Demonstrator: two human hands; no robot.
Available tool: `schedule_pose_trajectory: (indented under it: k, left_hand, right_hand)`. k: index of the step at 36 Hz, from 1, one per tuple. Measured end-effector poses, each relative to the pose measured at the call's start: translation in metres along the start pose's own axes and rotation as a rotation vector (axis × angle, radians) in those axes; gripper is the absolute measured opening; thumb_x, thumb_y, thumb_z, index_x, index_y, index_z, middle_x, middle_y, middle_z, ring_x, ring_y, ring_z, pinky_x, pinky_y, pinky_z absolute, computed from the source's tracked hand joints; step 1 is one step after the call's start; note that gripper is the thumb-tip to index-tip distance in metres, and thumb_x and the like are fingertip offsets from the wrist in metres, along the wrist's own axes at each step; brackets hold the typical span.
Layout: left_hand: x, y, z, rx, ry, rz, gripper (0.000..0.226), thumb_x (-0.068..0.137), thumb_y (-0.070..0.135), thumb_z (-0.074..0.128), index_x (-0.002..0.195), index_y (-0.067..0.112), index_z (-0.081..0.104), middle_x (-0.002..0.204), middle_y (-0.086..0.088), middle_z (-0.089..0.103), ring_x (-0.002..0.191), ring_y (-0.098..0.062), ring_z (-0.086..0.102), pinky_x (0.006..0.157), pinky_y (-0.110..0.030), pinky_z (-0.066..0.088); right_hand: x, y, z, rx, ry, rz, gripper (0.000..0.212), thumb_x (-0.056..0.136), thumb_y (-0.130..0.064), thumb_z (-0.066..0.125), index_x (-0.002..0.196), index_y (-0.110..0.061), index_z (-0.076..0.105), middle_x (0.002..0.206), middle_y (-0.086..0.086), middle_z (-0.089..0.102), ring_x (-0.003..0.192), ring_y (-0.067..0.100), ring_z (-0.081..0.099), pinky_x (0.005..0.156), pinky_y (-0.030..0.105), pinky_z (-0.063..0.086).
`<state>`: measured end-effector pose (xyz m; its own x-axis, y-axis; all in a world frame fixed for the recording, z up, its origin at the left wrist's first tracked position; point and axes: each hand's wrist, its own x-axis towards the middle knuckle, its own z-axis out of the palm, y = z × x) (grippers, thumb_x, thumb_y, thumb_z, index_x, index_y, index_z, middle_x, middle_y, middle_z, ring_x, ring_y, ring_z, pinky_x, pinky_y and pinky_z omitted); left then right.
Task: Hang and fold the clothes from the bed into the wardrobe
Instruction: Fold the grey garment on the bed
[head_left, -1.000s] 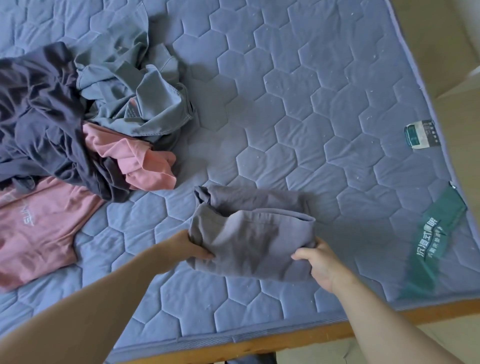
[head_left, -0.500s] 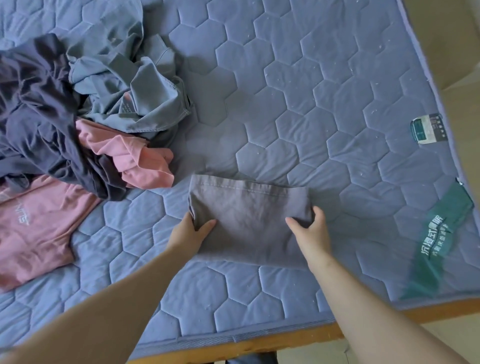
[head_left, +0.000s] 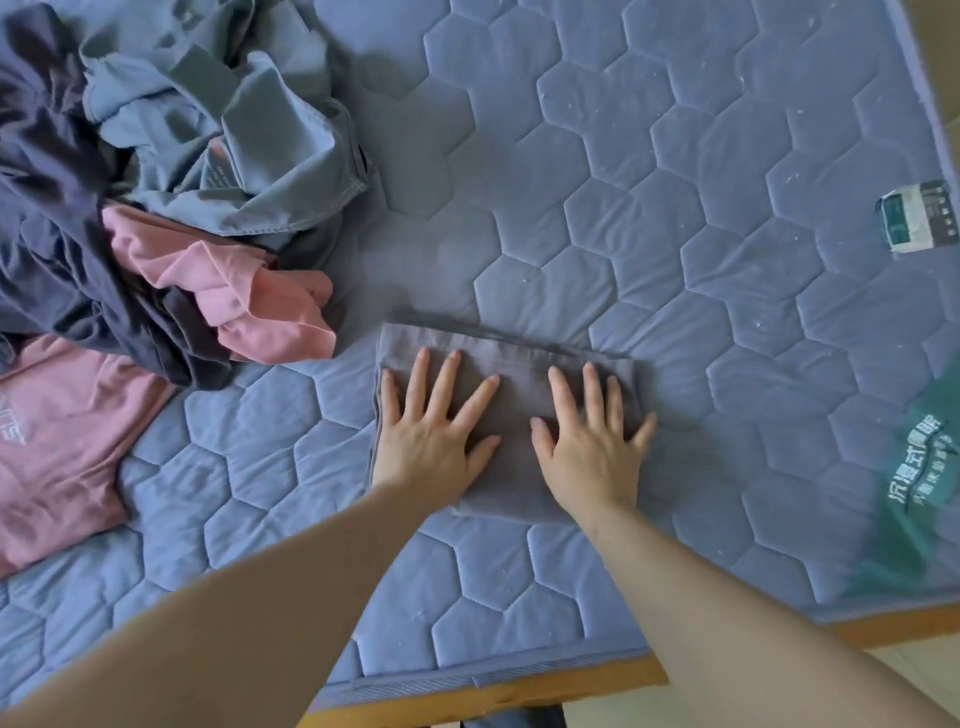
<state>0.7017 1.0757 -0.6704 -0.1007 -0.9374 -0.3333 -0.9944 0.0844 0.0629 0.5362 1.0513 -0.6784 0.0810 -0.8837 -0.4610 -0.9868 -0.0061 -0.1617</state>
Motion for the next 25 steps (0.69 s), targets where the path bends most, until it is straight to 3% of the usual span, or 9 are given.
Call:
schedule_pose_trajectory:
  k: [3, 6, 10, 13, 15, 17, 19, 21, 25]
  left_hand:
    - [0.007, -0.004, 0.019, 0.048, -0.028, -0.003, 0.063, 0.082, 0.061, 0.029, 0.138, 0.035, 0.043, 0.146, -0.015, 0.04, 0.133, -0.042, 0.037, 0.101, -0.068, 0.022]
    - [0.015, -0.004, 0.034, 0.047, -0.008, -0.006, 0.063, 0.08, 0.059, 0.031, 0.135, 0.033, 0.048, 0.141, -0.017, 0.045, 0.128, -0.044, 0.042, 0.095, -0.071, 0.027]
    - [0.021, -0.005, 0.04, 0.03, -0.056, -0.022, 0.063, 0.081, 0.06, 0.03, 0.137, 0.036, 0.043, 0.143, -0.016, 0.044, 0.128, -0.043, 0.042, 0.095, -0.07, 0.029]
    - [0.016, -0.009, 0.039, -0.007, -0.103, -0.027, 0.064, 0.084, 0.064, 0.022, 0.143, 0.044, 0.011, 0.156, -0.009, 0.02, 0.142, -0.036, 0.018, 0.108, -0.064, 0.011]
    - [0.01, -0.012, 0.032, -0.11, -0.06, -0.063, 0.067, 0.085, 0.06, 0.037, 0.146, 0.04, 0.019, 0.155, -0.007, 0.021, 0.143, -0.032, 0.018, 0.109, -0.062, 0.01]
    - [0.001, -0.015, 0.023, -0.239, 0.059, -0.21, 0.07, 0.08, 0.051, 0.06, 0.142, 0.028, 0.037, 0.149, -0.01, 0.034, 0.137, -0.032, 0.032, 0.106, -0.061, 0.02]
    - [-0.007, -0.02, 0.016, -0.425, 0.112, -0.524, 0.08, 0.075, 0.051, 0.067, 0.143, 0.026, 0.034, 0.146, -0.009, 0.035, 0.134, -0.03, 0.034, 0.105, -0.053, 0.026]
    - [-0.012, -0.023, 0.013, -0.726, 0.022, -0.806, 0.084, 0.073, 0.051, 0.07, 0.141, 0.022, 0.031, 0.14, -0.009, 0.039, 0.13, -0.03, 0.035, 0.105, -0.045, 0.03]
    - [-0.014, -0.031, 0.001, -1.221, -0.157, -0.927, 0.06, 0.075, 0.038, 0.075, 0.121, 0.01, 0.048, 0.118, -0.008, 0.059, 0.102, -0.023, 0.056, 0.088, -0.031, 0.044]
  right_hand:
    - [0.006, 0.0, 0.016, -0.01, 0.039, -0.008, 0.061, 0.088, -0.042, 0.056, 0.144, -0.03, 0.035, 0.153, 0.008, 0.029, 0.14, 0.03, 0.029, 0.102, 0.07, 0.015]
    - [0.011, -0.001, 0.034, -0.03, 0.143, 0.016, 0.061, 0.08, -0.038, 0.067, 0.137, -0.024, 0.048, 0.145, 0.012, 0.042, 0.132, 0.034, 0.042, 0.097, 0.071, 0.024]
    - [0.019, 0.002, 0.044, -0.039, 0.105, 0.005, 0.062, 0.086, -0.04, 0.058, 0.143, -0.026, 0.039, 0.152, 0.01, 0.031, 0.139, 0.031, 0.031, 0.101, 0.069, 0.019]
    - [0.017, 0.002, 0.041, -0.014, 0.016, 0.007, 0.062, 0.091, -0.046, 0.046, 0.148, -0.032, 0.024, 0.158, 0.003, 0.014, 0.144, 0.025, 0.015, 0.106, 0.064, 0.011]
    - [0.01, 0.002, 0.029, 0.047, 0.062, -0.001, 0.062, 0.089, -0.044, 0.052, 0.145, -0.031, 0.032, 0.157, 0.005, 0.019, 0.143, 0.025, 0.021, 0.105, 0.062, 0.016]
    - [0.0, 0.005, 0.02, 0.162, 0.219, 0.073, 0.06, 0.082, -0.034, 0.066, 0.138, -0.022, 0.047, 0.151, 0.01, 0.033, 0.135, 0.03, 0.037, 0.1, 0.059, 0.028]
    - [-0.01, 0.011, 0.013, 0.358, 0.279, 0.366, 0.064, 0.079, -0.033, 0.07, 0.136, -0.017, 0.047, 0.148, 0.013, 0.036, 0.129, 0.036, 0.04, 0.096, 0.053, 0.034]
    - [-0.015, 0.016, 0.01, 0.553, 0.159, 0.664, 0.071, 0.079, -0.039, 0.07, 0.135, -0.006, 0.043, 0.14, 0.021, 0.04, 0.126, 0.039, 0.038, 0.098, 0.046, 0.033]
    - [-0.026, 0.02, 0.003, 0.82, -0.039, 0.67, 0.055, 0.079, -0.035, 0.072, 0.113, 0.002, 0.051, 0.119, 0.019, 0.055, 0.111, 0.034, 0.053, 0.091, 0.04, 0.043]
